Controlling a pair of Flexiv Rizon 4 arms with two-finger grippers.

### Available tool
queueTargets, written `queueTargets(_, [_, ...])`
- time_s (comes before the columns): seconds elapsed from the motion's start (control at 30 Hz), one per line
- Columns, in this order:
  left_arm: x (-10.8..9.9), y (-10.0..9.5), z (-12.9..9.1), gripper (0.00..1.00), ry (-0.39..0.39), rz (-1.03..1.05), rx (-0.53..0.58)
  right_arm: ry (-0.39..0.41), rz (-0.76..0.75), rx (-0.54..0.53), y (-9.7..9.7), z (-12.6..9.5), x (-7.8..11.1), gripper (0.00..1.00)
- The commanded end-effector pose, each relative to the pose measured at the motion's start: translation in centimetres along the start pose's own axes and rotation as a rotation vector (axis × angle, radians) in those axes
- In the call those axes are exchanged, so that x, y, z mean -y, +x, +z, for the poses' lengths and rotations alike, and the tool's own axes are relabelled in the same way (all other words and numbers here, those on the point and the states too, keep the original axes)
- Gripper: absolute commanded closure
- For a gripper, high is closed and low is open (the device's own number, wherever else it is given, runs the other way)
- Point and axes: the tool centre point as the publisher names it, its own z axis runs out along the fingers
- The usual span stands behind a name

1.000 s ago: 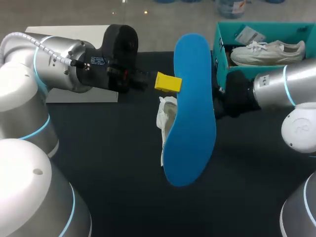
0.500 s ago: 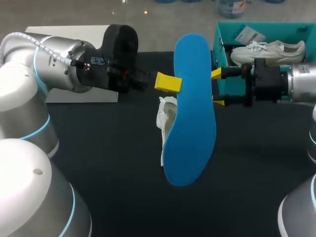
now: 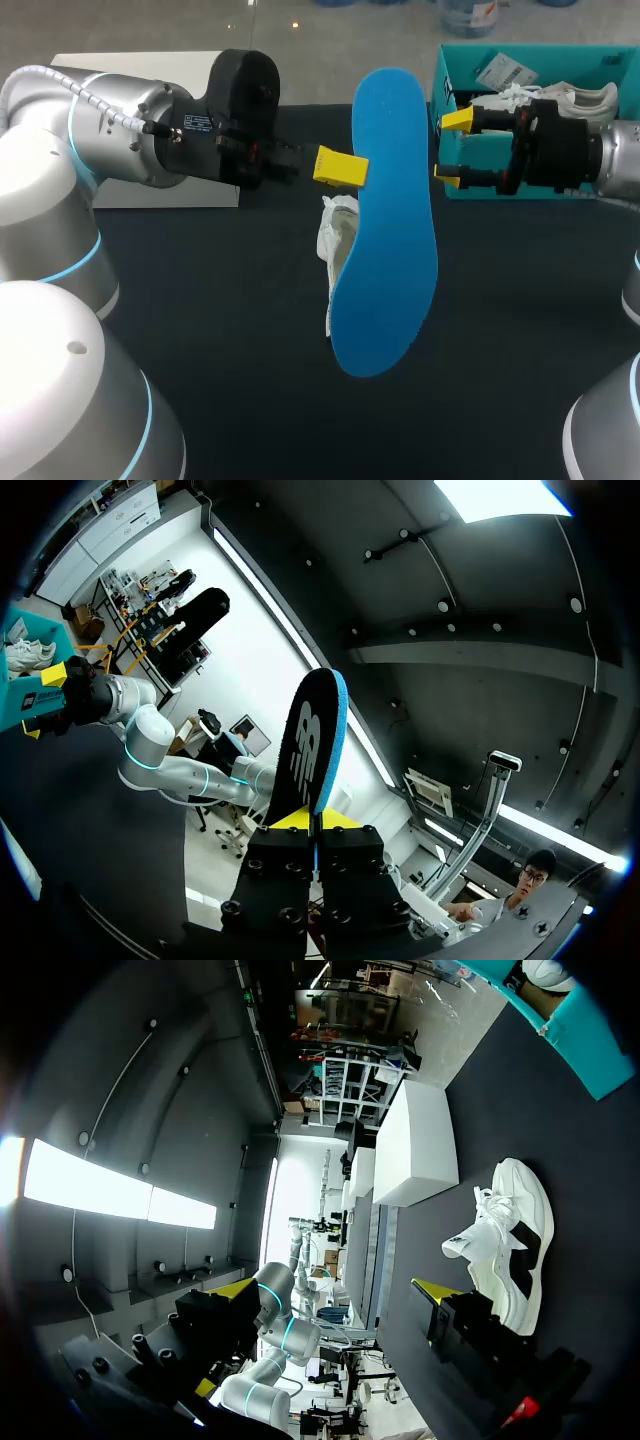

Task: Take the shoe out of the shoebox, open the shoe tongue, remove and reinsert the insole, then place the shoe into the shoebox

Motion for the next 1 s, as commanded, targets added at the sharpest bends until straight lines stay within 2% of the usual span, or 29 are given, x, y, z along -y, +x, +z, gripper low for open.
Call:
queueTargets(0.03, [-0.1, -0.1, 0.0, 1.00, 0.002, 0.001, -0.002, 0.024, -0.007, 0.027, 1.1, 0.3, -1.0, 0.00])
queueTargets(0.17, [-0.1, -0.1, 0.0, 1.00, 0.002, 0.001, -0.002, 0.037, -0.007, -0.017, 1.4, 0.7, -1.4, 0.00])
queueTargets(0.53, [-0.1, -0.1, 0.0, 1.00, 0.002, 0.001, -0.002, 0.037, -0.007, -0.017, 1.4, 0.7, -1.4, 0.00])
queueTargets(0.63, [0.8, -2.1, -0.7, 1.00, -0.070, 0.292, 0.075, 0.037, -0.007, -0.017, 1.4, 0.7, -1.4, 0.00])
queueTargets(0.77, [2.6, -3.5, -1.6, 1.00, -0.124, 0.616, 0.138, 0.037, -0.007, -0.017, 1.4, 0.7, -1.4, 0.00])
queueTargets(0.83, [3.3, -4.3, -2.3, 1.00, -0.196, 0.771, 0.170, 0.037, -0.007, -0.017, 1.4, 0.7, -1.4, 0.00])
queueTargets(0.9, [3.8, -5.0, -2.8, 1.00, -0.240, 0.812, 0.201, 0.037, -0.007, -0.017, 1.4, 0.7, -1.4, 0.00])
queueTargets(0.93, [4.0, -5.4, -3.1, 1.00, -0.264, 0.744, 0.241, 0.037, -0.007, -0.017, 1.4, 0.7, -1.4, 0.00])
queueTargets(1.0, [4.0, -5.4, -3.1, 1.00, -0.264, 0.744, 0.241, 0.037, -0.007, -0.017, 1.4, 0.7, -1.4, 0.00])
